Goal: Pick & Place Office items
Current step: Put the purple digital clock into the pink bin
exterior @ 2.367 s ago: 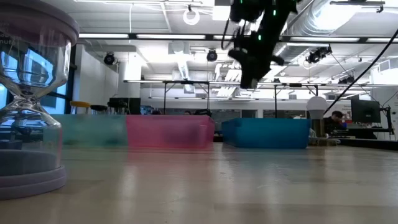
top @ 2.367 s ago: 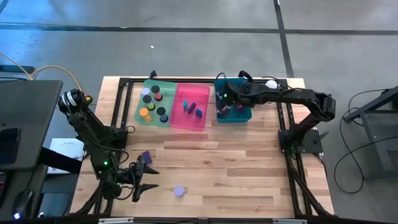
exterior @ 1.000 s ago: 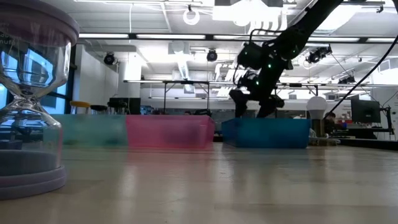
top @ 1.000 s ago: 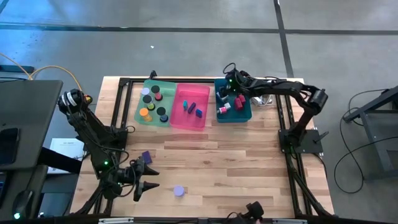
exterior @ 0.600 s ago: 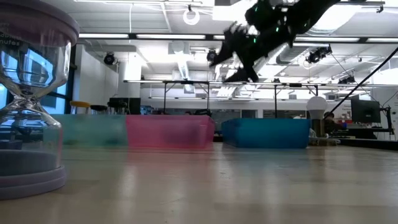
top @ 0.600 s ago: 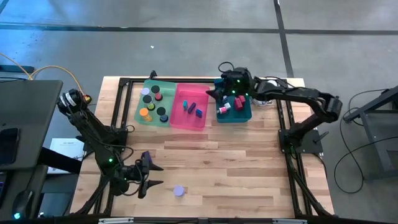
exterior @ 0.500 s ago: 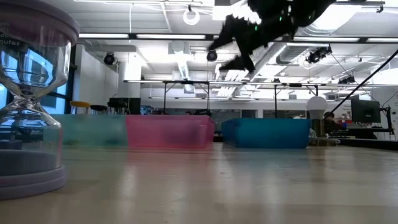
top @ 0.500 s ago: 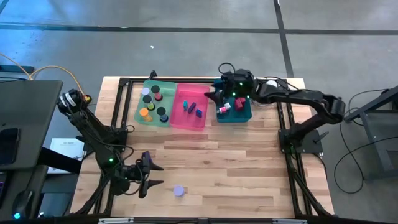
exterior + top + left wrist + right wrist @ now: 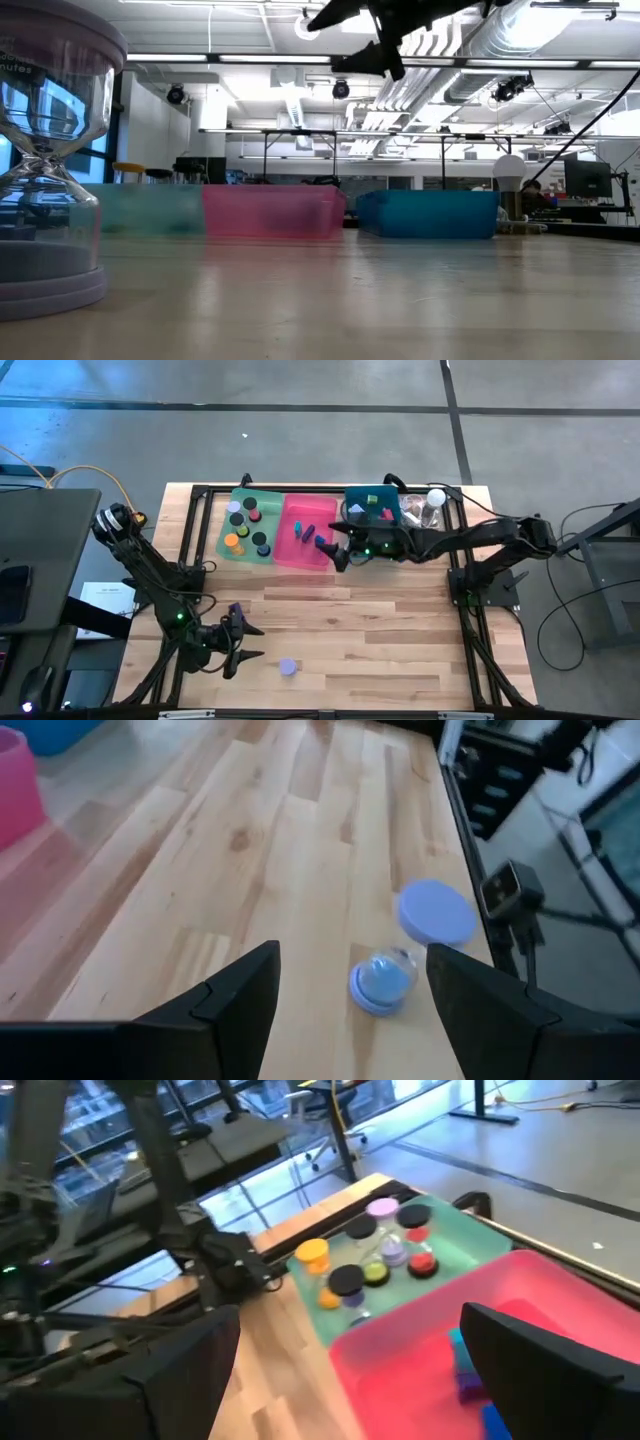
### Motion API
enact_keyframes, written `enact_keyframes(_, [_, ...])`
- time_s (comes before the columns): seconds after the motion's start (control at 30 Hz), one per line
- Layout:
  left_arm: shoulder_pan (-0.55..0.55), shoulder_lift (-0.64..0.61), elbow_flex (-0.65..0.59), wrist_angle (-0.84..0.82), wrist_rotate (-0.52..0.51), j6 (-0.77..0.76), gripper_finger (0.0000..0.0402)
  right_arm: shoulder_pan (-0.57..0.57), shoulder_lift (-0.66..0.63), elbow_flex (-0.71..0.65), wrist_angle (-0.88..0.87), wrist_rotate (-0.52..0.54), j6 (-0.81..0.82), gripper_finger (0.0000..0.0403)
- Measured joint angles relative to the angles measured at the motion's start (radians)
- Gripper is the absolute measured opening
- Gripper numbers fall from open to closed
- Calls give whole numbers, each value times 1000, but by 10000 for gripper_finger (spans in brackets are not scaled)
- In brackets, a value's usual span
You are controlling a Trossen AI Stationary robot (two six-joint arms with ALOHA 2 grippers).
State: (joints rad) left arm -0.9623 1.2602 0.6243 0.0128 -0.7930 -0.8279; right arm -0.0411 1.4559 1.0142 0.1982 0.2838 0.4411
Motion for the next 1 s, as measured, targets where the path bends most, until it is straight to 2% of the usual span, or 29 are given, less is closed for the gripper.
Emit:
enact_keyframes(0.23, [0, 0, 0, 40, 125, 115, 246, 118, -1, 0, 15, 42, 36, 370])
enact_keyframes(0.37, [-1, 0, 0, 75, 189, 160, 246, 176, -1, 0, 24, 117, 61, 367])
enact_keyframes(0.47, [-1, 0, 0, 82, 209, 224, 246, 220, -1, 0, 17, 163, 84, 367])
enact_keyframes(0.6, [14, -13, 0, 77, 223, 312, 246, 280, 7, 0, 19, 173, 129, 366])
enact_keyframes(0.7, [39, -38, 0, 73, 224, 399, 246, 340, 11, 0, 7, 294, 189, 366])
enact_keyframes(0.83, [84, -111, 0, 49, 222, 477, 246, 435, 9, 0, -28, 535, 227, 366])
enact_keyframes(0.93, [117, -193, 2, -68, 252, 471, 246, 513, 36, 1, -21, 702, 236, 366])
enact_keyframes(1.0, [143, -251, 16, -205, 312, 458, 246, 563, 59, 0, -28, 796, 237, 366])
